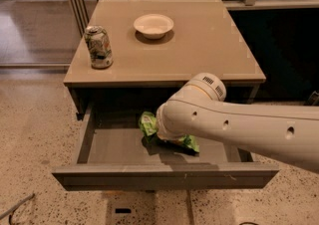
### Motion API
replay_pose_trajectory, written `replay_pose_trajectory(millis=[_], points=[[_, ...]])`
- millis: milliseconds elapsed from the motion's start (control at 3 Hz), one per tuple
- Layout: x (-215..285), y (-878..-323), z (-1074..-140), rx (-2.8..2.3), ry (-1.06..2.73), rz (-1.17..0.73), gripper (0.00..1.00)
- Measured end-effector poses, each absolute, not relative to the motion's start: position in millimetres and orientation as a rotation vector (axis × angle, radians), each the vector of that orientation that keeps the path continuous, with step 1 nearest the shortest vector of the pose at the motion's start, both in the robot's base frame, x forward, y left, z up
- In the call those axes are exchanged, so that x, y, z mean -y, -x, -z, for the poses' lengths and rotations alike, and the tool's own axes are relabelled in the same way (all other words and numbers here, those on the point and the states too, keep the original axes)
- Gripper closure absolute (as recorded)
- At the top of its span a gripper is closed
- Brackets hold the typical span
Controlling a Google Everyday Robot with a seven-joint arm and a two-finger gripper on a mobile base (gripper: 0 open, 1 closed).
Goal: Place green rice chip bag into top drawer
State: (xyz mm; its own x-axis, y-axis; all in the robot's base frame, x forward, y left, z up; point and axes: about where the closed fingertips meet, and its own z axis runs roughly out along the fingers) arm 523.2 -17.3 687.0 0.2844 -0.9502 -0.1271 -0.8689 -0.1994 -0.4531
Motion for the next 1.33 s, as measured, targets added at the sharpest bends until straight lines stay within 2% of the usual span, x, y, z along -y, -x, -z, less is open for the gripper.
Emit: replay_pose_trajectory(millis=[333, 667, 1333], points=[[19.2, -543.7, -666.5, -1.628, 2.141, 0.277, 1.0], [19.9, -544.2, -664.9, -1.626, 2.146, 0.28, 0.81], [19.9, -544.2, -664.9, -1.626, 2.146, 0.28, 0.35]])
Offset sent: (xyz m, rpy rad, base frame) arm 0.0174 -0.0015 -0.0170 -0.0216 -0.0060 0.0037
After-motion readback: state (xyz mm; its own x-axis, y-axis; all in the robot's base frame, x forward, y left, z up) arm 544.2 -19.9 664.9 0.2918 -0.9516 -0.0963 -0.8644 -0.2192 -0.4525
